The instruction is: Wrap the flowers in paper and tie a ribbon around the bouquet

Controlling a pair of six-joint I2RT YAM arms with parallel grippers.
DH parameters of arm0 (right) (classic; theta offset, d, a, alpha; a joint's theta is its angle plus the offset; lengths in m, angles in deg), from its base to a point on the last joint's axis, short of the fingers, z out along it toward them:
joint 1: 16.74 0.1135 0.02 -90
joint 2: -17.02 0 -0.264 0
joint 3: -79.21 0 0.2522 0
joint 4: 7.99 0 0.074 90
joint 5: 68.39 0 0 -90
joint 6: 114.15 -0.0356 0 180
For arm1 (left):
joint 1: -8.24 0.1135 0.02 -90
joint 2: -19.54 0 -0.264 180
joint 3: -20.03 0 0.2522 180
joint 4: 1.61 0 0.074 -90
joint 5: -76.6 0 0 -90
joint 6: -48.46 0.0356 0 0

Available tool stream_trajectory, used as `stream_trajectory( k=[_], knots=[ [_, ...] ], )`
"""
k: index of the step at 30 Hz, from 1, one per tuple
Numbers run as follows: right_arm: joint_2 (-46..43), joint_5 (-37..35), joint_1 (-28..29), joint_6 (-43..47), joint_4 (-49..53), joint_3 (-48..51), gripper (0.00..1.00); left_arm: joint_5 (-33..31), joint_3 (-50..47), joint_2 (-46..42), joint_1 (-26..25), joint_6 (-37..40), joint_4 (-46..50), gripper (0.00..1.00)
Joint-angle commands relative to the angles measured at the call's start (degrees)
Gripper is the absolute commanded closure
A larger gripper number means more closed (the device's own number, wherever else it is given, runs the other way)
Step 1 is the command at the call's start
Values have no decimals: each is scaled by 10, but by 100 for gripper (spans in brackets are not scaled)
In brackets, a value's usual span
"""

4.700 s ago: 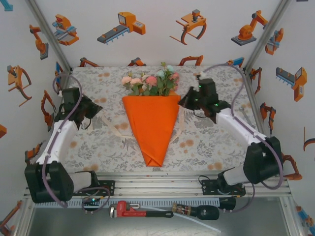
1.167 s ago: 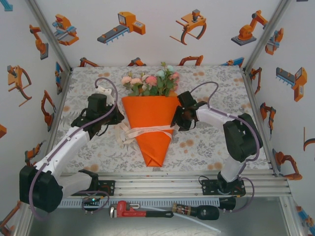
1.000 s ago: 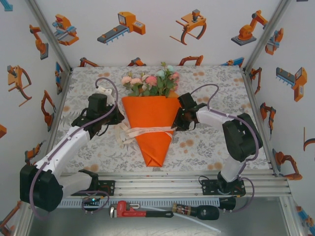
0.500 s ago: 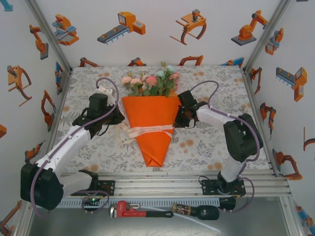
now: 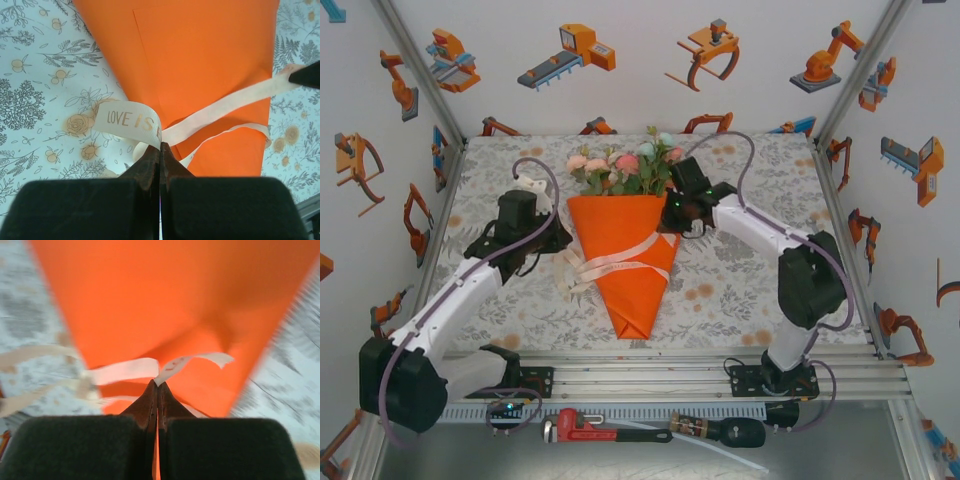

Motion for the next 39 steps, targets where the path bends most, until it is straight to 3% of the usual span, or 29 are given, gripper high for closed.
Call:
stream_trajectory(
  k=[1, 5, 8, 10, 11, 12, 15, 19, 23, 27, 32, 35, 39],
  knots=[
    [90, 34, 52, 29, -5, -144, 100, 5, -12, -53, -2, 15, 10, 100],
    [255, 66, 97, 25, 24, -408, 100, 16, -47, -137, -5, 9, 4, 100],
    [417, 89, 120, 23, 60, -675, 98, 1, -79, -204, -7, -10, 9, 100],
    [497, 129, 129, -2, 33, -805, 81, -29, -90, -240, -8, -32, 39, 100],
    [514, 166, 132, -22, -8, -818, 62, -30, -95, -255, -9, -35, 48, 100],
    [510, 199, 134, -34, -52, -797, 49, -26, -100, -268, -9, -35, 54, 100],
    [441, 201, 140, 18, -87, -685, 34, 7, -107, -292, -10, -28, 48, 100],
    [345, 166, 116, 76, -35, -592, 33, 54, -92, -274, -14, -14, -7, 100],
    [238, 125, 58, 89, 52, -500, 37, 82, -33, -164, -38, 14, -84, 100],
    [72, 22, -26, 58, 53, -264, 39, 58, 89, 12, -89, 69, -123, 100],
    [-131, -55, -105, 28, -24, 17, 39, 87, 227, 214, -147, 115, -182, 100],
    [-189, -57, -133, 24, -36, 109, 38, 119, 280, 301, -180, 141, -169, 81],
    [-207, -22, -157, 44, -41, 163, 37, 120, 268, 300, -203, 174, -159, 67]
  ],
)
